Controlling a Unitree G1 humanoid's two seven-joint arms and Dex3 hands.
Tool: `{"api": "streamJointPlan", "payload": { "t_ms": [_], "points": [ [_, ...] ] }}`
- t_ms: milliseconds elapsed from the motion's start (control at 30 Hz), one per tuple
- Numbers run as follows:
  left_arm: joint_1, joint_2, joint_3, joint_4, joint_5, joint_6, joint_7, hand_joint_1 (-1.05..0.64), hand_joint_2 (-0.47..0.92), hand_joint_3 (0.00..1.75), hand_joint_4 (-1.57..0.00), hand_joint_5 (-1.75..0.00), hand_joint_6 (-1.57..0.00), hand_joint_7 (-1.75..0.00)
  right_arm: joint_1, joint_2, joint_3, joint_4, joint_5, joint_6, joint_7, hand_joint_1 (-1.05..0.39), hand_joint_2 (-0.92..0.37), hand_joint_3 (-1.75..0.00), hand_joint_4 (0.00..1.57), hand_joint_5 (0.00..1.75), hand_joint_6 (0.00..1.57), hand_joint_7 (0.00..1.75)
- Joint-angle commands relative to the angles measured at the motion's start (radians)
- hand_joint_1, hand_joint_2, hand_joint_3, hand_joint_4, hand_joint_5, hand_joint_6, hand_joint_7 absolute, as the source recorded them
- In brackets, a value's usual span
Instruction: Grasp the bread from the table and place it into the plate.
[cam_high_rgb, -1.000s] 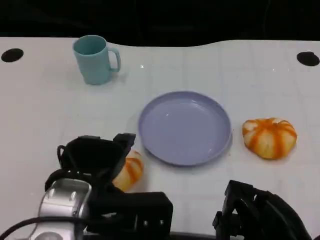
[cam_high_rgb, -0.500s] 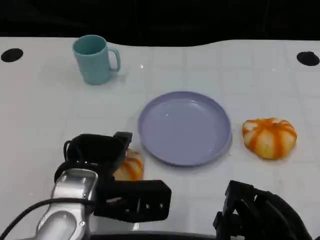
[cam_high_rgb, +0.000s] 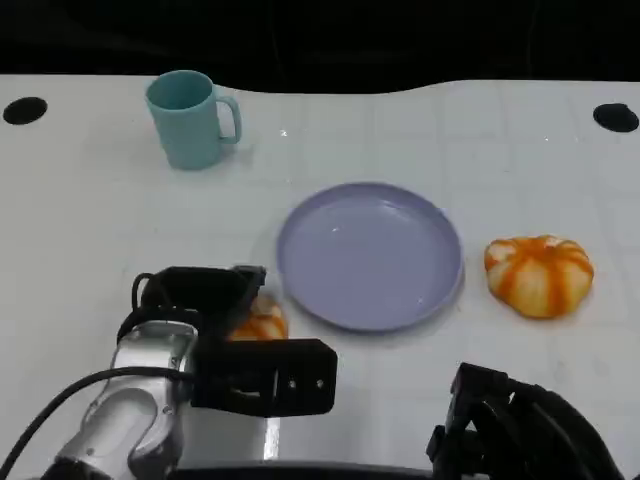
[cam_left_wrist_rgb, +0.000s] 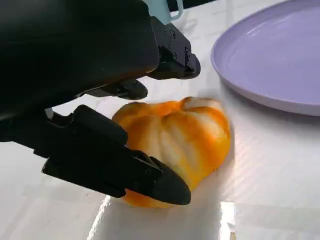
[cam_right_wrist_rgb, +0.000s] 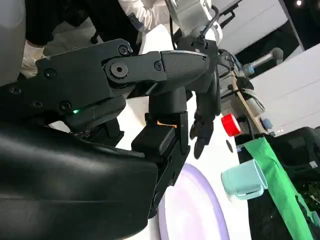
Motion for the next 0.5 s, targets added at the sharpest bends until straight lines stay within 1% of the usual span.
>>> {"api": "streamJointPlan", "payload": {
  "t_ms": [33, 233, 400, 433, 467, 500],
  "points": [
    [-0.016, 0.025, -0.022, 0.039, -0.031, 0.011, -0.057, -0.67, 0.84, 0.0, -0.36, -0.05, -0.23, -0.01, 0.005, -0.015, -0.006, -0.014, -0.002, -0.008, 0.002, -0.72, -0.92, -0.25, 0.86, 1.61, 0.75, 1.43],
    [-0.028, 0.031, -0.039, 0.055, -0.058, 0.024, -0.086, -0.64, 0.83, 0.0, -0.39, -0.06, -0.25, -0.01, 0.005, -0.015, -0.008, -0.014, 0.002, -0.006, 0.004, -0.72, -0.92, -0.26, 0.86, 1.61, 0.76, 1.42],
    [-0.023, 0.032, -0.046, 0.067, -0.067, 0.026, -0.049, -0.59, 0.82, 0.0, -0.42, -0.06, -0.28, -0.01, 0.005, -0.016, -0.009, -0.016, 0.003, -0.003, 0.004, -0.72, -0.92, -0.25, 0.86, 1.6, 0.76, 1.42],
    [-0.02, 0.031, -0.05, 0.071, -0.059, 0.026, -0.025, -0.56, 0.82, 0.0, -0.43, -0.06, -0.29, -0.02, 0.006, -0.017, -0.008, -0.018, 0.001, -0.004, 0.003, -0.72, -0.92, -0.25, 0.86, 1.6, 0.76, 1.42],
    [-0.017, 0.031, -0.056, 0.078, -0.05, 0.028, 0.003, -0.5, 0.81, 0.0, -0.46, -0.07, -0.32, -0.02, 0.006, -0.017, -0.008, -0.019, 0.002, -0.002, 0.002, -0.72, -0.92, -0.25, 0.86, 1.6, 0.75, 1.42],
    [-0.014, 0.031, -0.062, 0.085, -0.042, 0.026, 0.033, -0.39, 0.81, 0.0, -0.51, -0.1, -0.35, -0.03, 0.006, -0.016, -0.008, -0.02, 0.002, -0.001, 0.001, -0.72, -0.92, -0.25, 0.86, 1.6, 0.75, 1.42]
  ]
}}
